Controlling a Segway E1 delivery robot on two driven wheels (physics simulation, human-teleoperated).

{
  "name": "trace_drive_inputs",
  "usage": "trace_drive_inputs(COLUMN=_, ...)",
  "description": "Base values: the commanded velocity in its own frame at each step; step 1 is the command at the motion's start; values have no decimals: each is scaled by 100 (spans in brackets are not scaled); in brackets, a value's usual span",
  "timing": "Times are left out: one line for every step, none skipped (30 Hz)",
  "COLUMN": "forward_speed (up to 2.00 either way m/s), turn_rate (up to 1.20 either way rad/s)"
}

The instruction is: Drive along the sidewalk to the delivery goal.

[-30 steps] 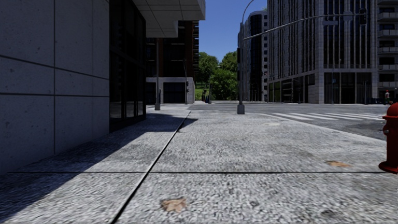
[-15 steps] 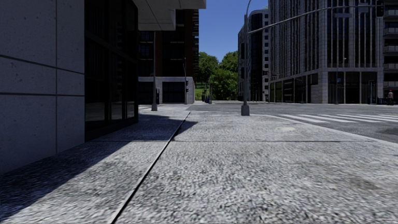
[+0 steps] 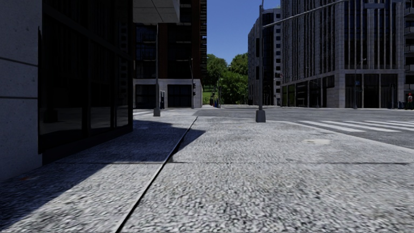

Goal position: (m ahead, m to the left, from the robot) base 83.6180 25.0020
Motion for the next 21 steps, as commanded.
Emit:
trace_drive_inputs(forward_speed=200, turn_rate=0)
trace_drive_inputs(forward_speed=200, turn_rate=0)
trace_drive_inputs(forward_speed=200, turn_rate=0)
trace_drive_inputs(forward_speed=200, turn_rate=0)
trace_drive_inputs(forward_speed=200, turn_rate=0)
trace_drive_inputs(forward_speed=200, turn_rate=0)
trace_drive_inputs(forward_speed=200, turn_rate=0)
trace_drive_inputs(forward_speed=200, turn_rate=0)
trace_drive_inputs(forward_speed=200, turn_rate=0)
trace_drive_inputs(forward_speed=200, turn_rate=0)
trace_drive_inputs(forward_speed=200, turn_rate=0)
trace_drive_inputs(forward_speed=200, turn_rate=0)
trace_drive_inputs(forward_speed=200, turn_rate=0)
trace_drive_inputs(forward_speed=200, turn_rate=0)
trace_drive_inputs(forward_speed=200, turn_rate=0)
trace_drive_inputs(forward_speed=200, turn_rate=0)
trace_drive_inputs(forward_speed=200, turn_rate=2)
trace_drive_inputs(forward_speed=200, turn_rate=7)
trace_drive_inputs(forward_speed=200, turn_rate=9)
trace_drive_inputs(forward_speed=200, turn_rate=9)
trace_drive_inputs(forward_speed=200, turn_rate=10)
